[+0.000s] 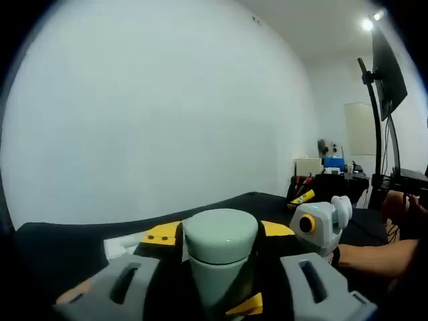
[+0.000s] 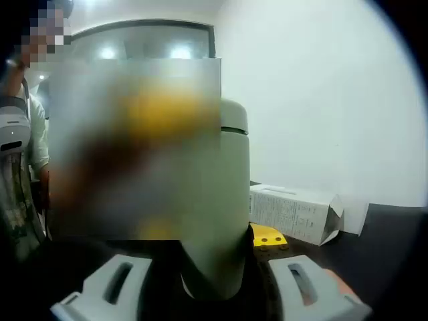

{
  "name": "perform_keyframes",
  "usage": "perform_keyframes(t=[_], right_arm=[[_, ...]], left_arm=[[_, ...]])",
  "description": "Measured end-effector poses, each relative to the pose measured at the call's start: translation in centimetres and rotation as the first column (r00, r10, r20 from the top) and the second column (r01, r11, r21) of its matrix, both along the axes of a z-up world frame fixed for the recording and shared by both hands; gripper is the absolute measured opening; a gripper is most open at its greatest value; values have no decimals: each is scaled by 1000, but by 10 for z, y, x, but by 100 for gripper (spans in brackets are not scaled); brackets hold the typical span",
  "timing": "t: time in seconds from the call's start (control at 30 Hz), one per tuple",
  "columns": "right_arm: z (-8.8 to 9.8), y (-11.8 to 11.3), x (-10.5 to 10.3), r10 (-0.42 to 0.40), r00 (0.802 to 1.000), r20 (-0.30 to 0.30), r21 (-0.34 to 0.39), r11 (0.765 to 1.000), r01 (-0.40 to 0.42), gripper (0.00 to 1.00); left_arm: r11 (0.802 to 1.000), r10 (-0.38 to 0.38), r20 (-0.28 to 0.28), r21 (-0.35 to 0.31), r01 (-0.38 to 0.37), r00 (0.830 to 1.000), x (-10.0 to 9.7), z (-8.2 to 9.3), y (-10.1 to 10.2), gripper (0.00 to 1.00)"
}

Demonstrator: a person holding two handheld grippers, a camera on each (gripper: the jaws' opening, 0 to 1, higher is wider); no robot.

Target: Assemble the cup parts correctly, then place the assembled cup into the box.

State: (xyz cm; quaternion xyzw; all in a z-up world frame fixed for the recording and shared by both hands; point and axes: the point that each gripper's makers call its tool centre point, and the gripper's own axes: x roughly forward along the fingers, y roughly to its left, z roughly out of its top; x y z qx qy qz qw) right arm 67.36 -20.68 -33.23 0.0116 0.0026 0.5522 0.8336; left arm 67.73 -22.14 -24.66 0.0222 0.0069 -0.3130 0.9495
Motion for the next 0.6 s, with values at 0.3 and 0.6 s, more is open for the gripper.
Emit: perform_keyframes(t=[0.3,0.6], right_arm=[[-1,-2,-2,3,1000,-2,-1,1000,-3,40],[0,-4,5,0,1000,-5,3,1000,0,39]], left_arm=[[965,-261,22,-20,261,965,-12,0,-11,38],[830,-554,14,-66,553,833,-5,0,-15,38]])
